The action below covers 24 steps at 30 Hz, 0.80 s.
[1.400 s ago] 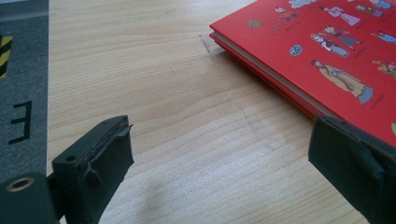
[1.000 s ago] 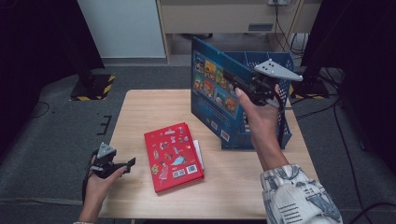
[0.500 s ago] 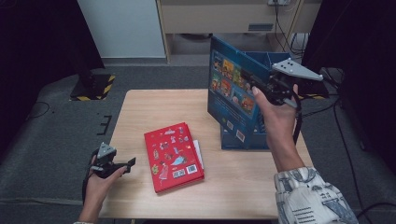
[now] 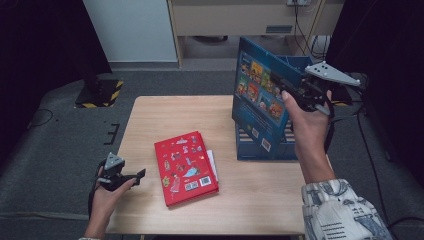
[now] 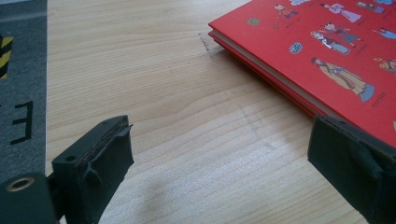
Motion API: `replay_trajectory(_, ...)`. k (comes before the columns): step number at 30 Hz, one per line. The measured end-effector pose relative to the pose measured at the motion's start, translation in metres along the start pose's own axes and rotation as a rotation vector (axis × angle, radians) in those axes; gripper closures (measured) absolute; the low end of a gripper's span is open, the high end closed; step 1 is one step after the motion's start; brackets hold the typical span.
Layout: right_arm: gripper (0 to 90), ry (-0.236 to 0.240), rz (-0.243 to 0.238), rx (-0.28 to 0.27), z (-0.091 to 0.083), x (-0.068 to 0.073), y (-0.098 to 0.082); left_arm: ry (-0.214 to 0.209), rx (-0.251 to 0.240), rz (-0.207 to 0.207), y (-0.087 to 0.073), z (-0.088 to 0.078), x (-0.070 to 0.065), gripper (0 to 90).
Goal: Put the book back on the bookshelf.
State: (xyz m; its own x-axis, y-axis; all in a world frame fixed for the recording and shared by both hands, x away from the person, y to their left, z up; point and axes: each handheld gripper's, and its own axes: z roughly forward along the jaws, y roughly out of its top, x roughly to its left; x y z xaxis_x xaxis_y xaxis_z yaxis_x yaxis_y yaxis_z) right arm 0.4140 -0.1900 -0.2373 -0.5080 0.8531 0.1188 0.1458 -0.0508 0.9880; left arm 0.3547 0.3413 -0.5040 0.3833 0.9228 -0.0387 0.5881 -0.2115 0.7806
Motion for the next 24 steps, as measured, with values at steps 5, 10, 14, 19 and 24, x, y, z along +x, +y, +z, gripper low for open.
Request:
replay_trajectory(5,83.3,-0.030,-0.009,0.009,0.000,-0.004,-0.001,0.000,0.002,0.004,0.000,0.000,0.000,5.7)
replay_trajectory(10,83.3,-0.058,-0.008,0.013,-0.001,-0.008,-0.002,0.001,0.003,0.006,0.000,0.000,0.000,5.7)
replay_trajectory(14,83.3,-0.063,-0.010,0.005,0.001,-0.011,-0.003,0.002,0.001,0.007,0.000,0.000,0.000,5.7)
replay_trajectory(19,83.3,-0.108,-0.016,0.010,0.009,-0.013,-0.004,0.000,0.002,0.008,0.000,0.000,-0.001,5.8)
replay_trajectory(24,83.3,-0.149,-0.017,0.015,0.020,-0.016,-0.008,-0.002,0.001,0.010,0.000,0.001,-0.001,5.8)
